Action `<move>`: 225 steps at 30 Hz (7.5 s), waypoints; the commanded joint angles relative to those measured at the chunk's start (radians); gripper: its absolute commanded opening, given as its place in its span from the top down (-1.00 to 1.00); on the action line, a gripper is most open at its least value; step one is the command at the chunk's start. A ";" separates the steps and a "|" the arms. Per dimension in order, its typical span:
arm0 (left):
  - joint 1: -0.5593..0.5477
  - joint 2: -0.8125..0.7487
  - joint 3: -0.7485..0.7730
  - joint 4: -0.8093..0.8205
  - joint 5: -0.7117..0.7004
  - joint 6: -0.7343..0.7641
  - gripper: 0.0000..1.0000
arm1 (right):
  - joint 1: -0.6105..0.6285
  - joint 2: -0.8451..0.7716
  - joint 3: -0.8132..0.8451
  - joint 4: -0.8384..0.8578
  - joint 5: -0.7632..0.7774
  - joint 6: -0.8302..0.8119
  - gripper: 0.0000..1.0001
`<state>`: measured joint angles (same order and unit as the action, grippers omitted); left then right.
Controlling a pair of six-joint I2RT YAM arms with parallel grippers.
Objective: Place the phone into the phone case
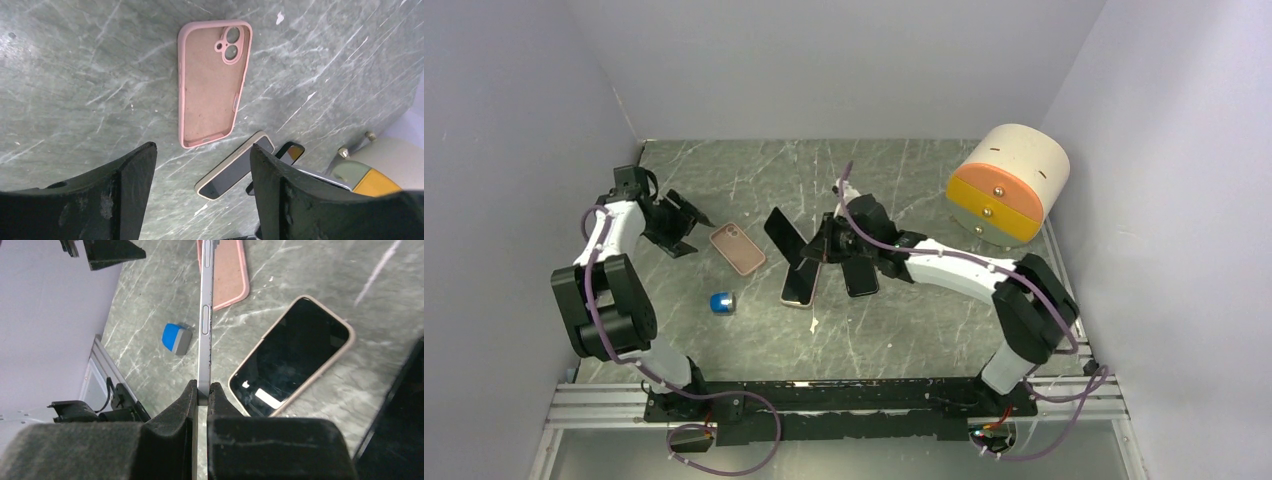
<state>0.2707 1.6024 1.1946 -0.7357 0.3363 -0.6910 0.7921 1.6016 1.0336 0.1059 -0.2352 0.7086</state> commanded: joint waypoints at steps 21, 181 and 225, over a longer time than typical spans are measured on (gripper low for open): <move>0.100 0.269 0.054 0.179 0.026 -0.071 -0.10 | 0.057 0.542 0.533 0.068 -0.081 0.048 1.00; -0.008 0.366 0.050 0.040 0.278 0.081 0.28 | 0.027 0.945 1.004 -0.163 -0.374 0.055 -0.26; -0.009 0.384 -0.005 0.076 0.402 0.077 0.15 | 0.025 0.905 0.873 0.298 -0.539 0.562 -0.07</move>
<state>0.2913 1.9747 1.2030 -0.6769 0.6895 -0.6125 0.7689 2.5492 1.8572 0.3069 -0.6701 1.2606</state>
